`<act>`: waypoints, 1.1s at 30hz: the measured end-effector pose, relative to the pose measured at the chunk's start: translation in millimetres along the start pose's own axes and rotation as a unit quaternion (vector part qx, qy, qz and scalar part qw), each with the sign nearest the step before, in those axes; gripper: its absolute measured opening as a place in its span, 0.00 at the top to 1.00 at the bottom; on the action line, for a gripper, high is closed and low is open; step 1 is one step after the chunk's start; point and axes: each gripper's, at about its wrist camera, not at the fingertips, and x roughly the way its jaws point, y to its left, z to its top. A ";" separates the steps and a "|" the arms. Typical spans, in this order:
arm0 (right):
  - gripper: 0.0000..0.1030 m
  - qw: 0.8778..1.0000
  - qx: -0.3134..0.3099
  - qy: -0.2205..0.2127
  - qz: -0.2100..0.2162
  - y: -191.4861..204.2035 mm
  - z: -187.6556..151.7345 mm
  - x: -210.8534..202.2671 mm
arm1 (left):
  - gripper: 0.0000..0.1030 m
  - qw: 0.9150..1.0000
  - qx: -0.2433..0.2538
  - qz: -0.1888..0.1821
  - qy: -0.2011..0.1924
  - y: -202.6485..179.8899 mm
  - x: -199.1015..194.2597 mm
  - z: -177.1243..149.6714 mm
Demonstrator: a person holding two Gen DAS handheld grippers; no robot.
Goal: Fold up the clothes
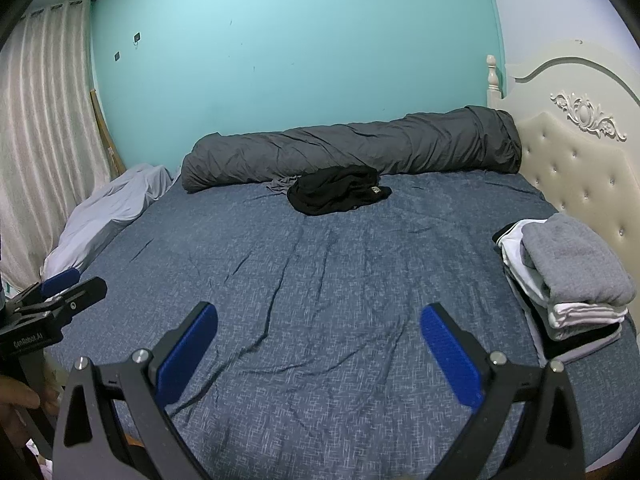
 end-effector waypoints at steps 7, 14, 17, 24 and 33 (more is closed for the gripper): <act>0.01 1.000 -0.001 0.003 0.001 0.1 3.6 1.3 | 0.00 1.000 0.000 0.001 -0.001 0.3 -1.2 -0.7; 0.01 1.000 -0.002 0.000 0.000 1.4 1.1 0.9 | 0.00 1.000 0.001 -0.002 0.001 0.8 -0.2 1.2; 0.01 1.000 -0.002 0.001 0.000 1.5 0.5 0.9 | 0.00 1.000 0.001 -0.003 0.001 2.2 -0.1 1.9; 0.01 1.000 -0.001 0.007 0.000 -2.0 1.0 6.4 | 0.00 1.000 -0.003 -0.003 0.005 4.5 6.6 1.2; 0.01 0.999 0.003 0.035 -0.002 -17.4 -3.0 49.2 | 0.00 1.000 -0.005 0.022 0.021 12.2 50.1 -1.9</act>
